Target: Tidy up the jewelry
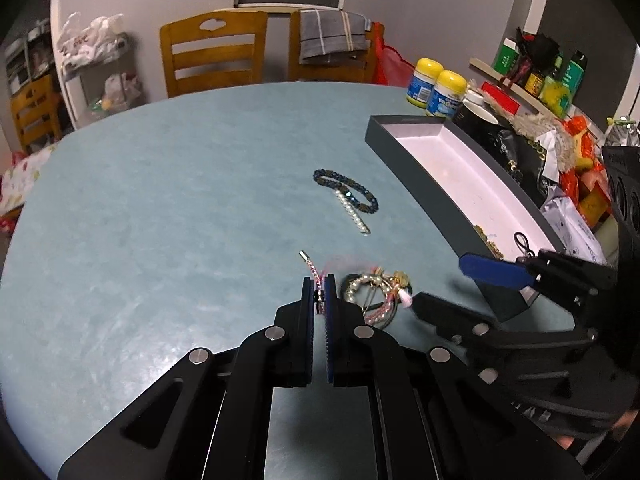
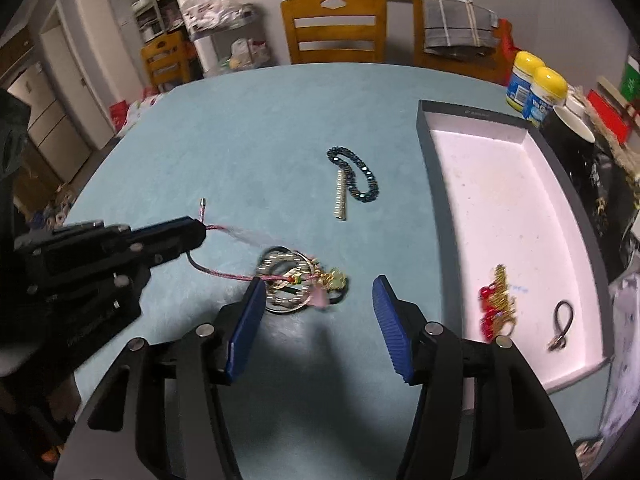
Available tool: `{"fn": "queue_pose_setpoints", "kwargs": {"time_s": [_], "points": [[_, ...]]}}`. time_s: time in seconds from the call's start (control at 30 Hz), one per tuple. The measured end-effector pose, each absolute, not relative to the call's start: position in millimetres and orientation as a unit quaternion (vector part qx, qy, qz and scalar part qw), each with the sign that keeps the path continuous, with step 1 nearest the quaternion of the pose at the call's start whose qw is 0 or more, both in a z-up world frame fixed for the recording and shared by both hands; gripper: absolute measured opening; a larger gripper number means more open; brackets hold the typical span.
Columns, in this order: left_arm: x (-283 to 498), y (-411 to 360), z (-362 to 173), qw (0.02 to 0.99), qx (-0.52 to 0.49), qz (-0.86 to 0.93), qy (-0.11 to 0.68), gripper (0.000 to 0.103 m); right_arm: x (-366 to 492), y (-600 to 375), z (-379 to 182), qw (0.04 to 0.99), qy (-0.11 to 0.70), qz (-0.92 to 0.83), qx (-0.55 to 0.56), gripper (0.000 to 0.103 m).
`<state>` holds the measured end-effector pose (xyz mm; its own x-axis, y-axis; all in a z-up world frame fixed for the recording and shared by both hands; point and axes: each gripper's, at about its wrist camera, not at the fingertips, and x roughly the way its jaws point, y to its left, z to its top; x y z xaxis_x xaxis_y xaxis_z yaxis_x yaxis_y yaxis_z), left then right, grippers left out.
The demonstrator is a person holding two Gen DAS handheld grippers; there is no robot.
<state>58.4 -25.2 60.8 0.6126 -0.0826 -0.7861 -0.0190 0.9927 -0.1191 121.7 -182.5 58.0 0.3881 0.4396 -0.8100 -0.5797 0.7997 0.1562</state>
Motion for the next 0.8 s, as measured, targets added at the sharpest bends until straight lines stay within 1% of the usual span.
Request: {"fn": "queue_pose_setpoints", "kwargs": {"time_s": [0.07, 0.13, 0.2, 0.8], "points": [[58.7, -22.8, 58.8, 0.892, -0.055, -0.012, 0.448, 0.005, 116.8, -177.7, 58.4, 0.830, 0.456, 0.312, -0.084, 0.056], [59.3, -17.7, 56.3, 0.888, -0.067, -0.016, 0.455, 0.005, 116.7, -180.3, 57.5, 0.829, 0.454, 0.318, -0.077, 0.060], [60.1, -16.4, 53.7, 0.885, -0.062, -0.016, 0.462, 0.005, 120.1, -182.0, 54.8, 0.827, 0.460, 0.313, -0.075, 0.061], [50.6, 6.1, 58.2, 0.887, -0.068, 0.020, 0.456, 0.005, 124.4, -174.8, 41.8, 0.822, 0.470, 0.310, -0.083, 0.061]]}}
